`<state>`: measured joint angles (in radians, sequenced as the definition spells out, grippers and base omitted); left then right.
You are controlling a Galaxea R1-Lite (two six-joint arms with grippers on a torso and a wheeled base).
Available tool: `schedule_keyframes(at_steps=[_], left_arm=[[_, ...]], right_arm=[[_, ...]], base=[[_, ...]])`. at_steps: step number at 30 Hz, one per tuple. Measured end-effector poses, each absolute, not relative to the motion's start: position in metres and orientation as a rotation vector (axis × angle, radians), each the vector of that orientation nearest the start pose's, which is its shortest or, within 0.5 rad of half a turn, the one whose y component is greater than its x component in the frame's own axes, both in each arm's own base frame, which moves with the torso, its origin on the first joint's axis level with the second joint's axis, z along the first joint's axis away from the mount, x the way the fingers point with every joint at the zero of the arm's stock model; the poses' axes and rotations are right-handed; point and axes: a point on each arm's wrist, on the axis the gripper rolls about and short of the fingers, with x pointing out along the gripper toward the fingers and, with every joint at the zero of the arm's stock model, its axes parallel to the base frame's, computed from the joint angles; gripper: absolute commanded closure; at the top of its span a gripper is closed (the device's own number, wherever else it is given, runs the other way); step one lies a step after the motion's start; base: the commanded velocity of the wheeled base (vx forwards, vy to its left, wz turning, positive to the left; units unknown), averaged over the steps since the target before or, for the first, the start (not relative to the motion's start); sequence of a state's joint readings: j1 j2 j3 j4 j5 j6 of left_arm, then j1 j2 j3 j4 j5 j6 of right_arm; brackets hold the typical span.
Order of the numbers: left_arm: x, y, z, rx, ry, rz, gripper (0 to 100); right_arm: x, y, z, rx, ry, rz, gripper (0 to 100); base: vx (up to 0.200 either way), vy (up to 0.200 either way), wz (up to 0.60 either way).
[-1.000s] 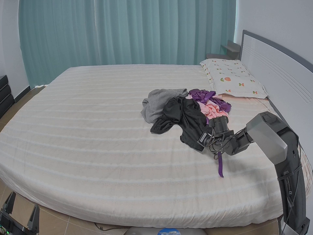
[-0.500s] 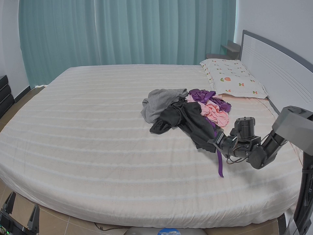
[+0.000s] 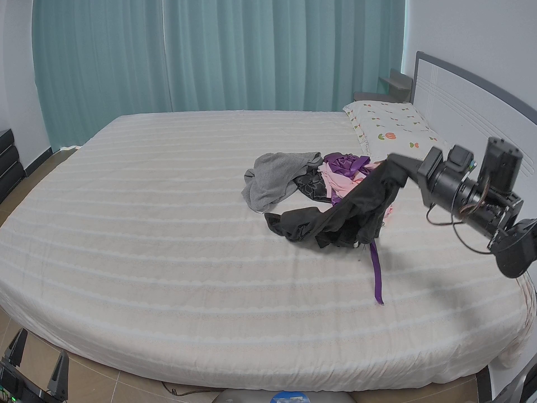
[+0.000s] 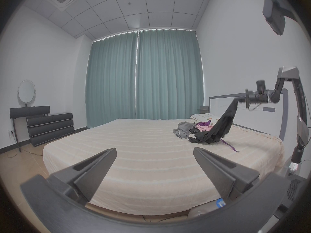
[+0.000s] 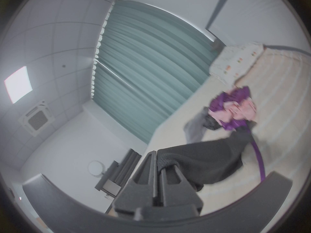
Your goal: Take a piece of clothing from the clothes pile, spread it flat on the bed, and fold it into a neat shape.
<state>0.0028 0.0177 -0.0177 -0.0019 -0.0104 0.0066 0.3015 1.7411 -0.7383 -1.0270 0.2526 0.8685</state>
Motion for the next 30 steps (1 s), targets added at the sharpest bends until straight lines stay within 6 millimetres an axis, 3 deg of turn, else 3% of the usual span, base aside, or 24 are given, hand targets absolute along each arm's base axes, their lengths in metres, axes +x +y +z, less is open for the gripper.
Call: schedule_keyframes(at_steps=[3,7,12,15,22,30], left_arm=[[-0.023,0.0,0.081,0.014,-0.003,-0.013,0],[-0.024,0.0,0.087,-0.054,-0.042,-0.018,0],[-0.031,-0.001,0.127,-0.163,-0.162,-0.07,0],[-0.027,-0.002,0.146,-0.172,-0.146,-0.124,0],[0.013,-0.006,0.164,-0.182,0.087,-0.264,0],[0.073,-0.015,0.158,-0.212,0.399,-0.402,0]], right_arm=[[0.281,0.102,0.223,0.842,0.123,0.603,100],[0.266,0.109,0.246,0.837,0.066,0.673,100],[0.257,0.111,0.261,0.831,0.035,0.704,100],[0.253,0.114,0.266,0.826,0.031,0.722,100],[0.244,0.119,0.272,0.812,0.029,0.75,100],[0.238,0.12,0.273,0.804,0.032,0.757,100]], base=[[0.0,0.0,0.0],[0.0,0.0,0.0],[0.0,0.0,0.0],[0.0,0.0,0.0],[0.0,0.0,0.0],[0.0,0.0,0.0]])
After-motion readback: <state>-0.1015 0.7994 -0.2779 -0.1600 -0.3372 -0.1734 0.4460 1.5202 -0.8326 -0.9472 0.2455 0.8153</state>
